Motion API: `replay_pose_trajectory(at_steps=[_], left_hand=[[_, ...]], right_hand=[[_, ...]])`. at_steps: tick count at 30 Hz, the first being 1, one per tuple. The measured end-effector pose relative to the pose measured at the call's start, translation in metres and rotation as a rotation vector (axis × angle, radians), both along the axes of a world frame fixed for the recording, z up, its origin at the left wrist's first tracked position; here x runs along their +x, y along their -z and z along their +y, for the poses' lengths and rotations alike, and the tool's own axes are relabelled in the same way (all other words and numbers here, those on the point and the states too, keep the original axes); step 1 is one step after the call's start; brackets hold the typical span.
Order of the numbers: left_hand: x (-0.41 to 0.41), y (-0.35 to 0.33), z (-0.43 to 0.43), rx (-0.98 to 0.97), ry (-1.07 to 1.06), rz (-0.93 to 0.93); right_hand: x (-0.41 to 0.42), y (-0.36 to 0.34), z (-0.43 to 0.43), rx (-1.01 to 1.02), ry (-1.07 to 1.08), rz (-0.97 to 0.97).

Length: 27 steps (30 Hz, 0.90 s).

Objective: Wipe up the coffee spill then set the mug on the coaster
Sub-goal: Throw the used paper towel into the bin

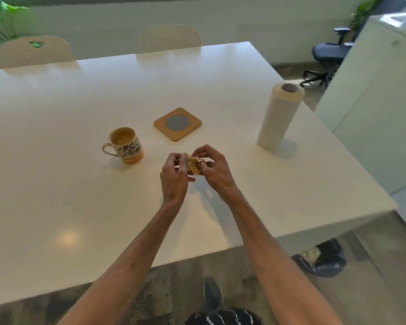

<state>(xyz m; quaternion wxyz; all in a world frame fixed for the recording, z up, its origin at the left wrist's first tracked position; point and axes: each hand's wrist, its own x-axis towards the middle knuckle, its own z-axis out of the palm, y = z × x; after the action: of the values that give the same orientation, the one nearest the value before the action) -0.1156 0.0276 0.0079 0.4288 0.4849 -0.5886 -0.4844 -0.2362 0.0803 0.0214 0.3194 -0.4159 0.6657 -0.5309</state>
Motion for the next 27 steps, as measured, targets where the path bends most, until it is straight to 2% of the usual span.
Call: replay_pose_trajectory(at_steps=[7,19,23,27], left_hand=[[-0.047,0.011,0.082,-0.025,0.273,-0.034],[-0.176,0.027,0.237,0.018,0.697,-0.104],[-0.214,0.047,0.289,0.009,0.798,-0.122],[-0.247,0.087,0.339,0.043,0.852,-0.257]], right_hand=[[-0.027,0.012,0.109,0.027,0.287,-0.020],[-0.114,0.045,0.303,0.066,0.794,-0.075],[-0.148,0.073,0.353,0.082,0.881,-0.089],[-0.183,0.111,0.392,0.221,0.921,-0.136]])
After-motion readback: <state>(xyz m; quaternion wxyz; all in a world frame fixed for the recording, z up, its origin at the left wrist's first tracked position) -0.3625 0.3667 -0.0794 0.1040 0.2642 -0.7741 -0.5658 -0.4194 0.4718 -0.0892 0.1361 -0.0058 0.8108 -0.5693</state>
